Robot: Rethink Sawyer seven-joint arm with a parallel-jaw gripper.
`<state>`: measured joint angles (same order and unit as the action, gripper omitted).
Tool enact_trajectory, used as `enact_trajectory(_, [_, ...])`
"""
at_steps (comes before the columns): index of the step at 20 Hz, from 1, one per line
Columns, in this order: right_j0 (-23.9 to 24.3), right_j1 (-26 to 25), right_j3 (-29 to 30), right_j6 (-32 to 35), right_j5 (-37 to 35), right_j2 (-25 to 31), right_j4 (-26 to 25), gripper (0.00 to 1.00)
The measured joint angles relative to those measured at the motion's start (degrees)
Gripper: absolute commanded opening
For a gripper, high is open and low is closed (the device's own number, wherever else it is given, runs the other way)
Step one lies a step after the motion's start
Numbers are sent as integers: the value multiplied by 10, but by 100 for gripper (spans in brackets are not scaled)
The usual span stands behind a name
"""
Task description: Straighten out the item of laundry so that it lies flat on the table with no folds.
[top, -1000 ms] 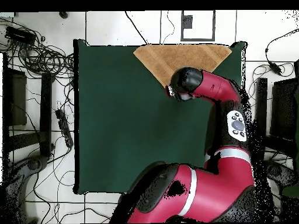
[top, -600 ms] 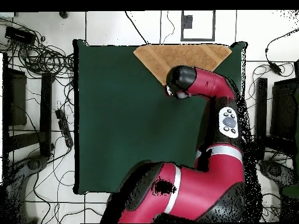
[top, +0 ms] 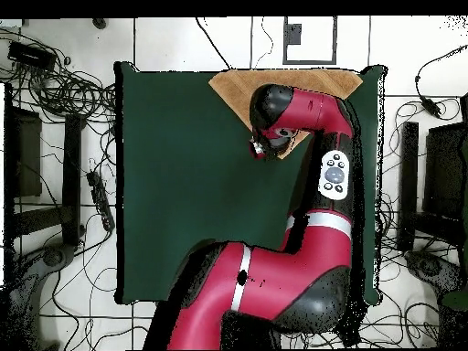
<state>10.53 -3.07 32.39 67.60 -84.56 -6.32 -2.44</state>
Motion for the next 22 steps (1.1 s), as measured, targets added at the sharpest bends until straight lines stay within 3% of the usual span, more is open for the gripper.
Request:
enact_trajectory(6, [-9, -44, -39, 0, -172, -5, 0, 0])
enact_trajectory(10, [-13, -53, -39, 0, -198, -5, 0, 0])
enact_trajectory(15, [-8, -31, -4, 0, -144, 1, 16, 0])
enact_trajectory(19, [10, 35, 65, 0, -33, 14, 55, 0])
enact_trajectory(22, [22, 69, 86, 0, 10, 19, 76, 0])
